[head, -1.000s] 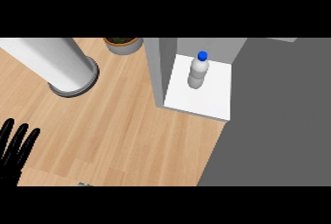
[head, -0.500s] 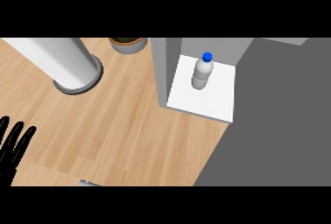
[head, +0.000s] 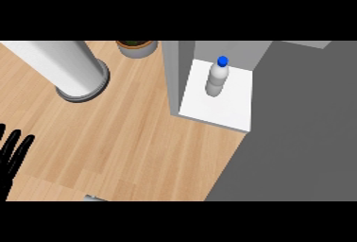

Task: Pick up the bottled water, place it into the cabinet and close the cabinet

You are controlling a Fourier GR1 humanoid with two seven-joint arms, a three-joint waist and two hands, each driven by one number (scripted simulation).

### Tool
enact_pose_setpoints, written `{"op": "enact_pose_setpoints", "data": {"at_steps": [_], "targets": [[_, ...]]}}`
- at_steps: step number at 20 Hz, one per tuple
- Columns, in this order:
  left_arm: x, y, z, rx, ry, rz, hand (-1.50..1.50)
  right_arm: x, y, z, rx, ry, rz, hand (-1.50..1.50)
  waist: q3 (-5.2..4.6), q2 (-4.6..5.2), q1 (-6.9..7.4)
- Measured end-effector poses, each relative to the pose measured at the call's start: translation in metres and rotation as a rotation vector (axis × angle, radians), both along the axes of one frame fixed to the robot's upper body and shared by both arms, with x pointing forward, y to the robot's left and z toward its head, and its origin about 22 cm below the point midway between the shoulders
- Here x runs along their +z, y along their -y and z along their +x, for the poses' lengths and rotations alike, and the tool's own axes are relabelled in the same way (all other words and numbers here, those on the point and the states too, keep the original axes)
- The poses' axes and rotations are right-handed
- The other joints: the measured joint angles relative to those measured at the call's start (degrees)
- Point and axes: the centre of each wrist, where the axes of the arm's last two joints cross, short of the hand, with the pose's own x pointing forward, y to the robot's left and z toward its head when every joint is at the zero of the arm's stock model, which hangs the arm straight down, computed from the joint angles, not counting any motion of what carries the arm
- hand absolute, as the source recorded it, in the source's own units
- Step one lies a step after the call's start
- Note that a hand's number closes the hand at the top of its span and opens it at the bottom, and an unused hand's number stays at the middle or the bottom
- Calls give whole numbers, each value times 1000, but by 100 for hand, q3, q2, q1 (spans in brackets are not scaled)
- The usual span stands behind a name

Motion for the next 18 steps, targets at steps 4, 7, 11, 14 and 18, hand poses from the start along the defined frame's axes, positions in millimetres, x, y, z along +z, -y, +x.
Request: {"op": "enact_pose_setpoints", "data": {"at_steps": [4, 7, 11, 14, 18], "targets": [[1, -2, 1, 0, 5, -2, -150, -1, -1, 1, -1, -4, 6, 150, -8, 45, 10], [1, -4, 2, -6, 7, 0, -150, -2, -1, 1, 0, -14, 17, 150, -16, 104, 88], [3, -5, 4, -19, 21, 2, -150, -5, -1, 2, 7, -40, 45, 150, 3, 197, 209], [5, -5, 5, -30, 30, 3, -150, -7, -2, 4, 6, -62, 66, 150, 24, 249, 275], [7, -7, 7, -35, 39, 2, -150, -8, -3, 7, -13, -75, 85, 150, 35, 279, 278]]}}
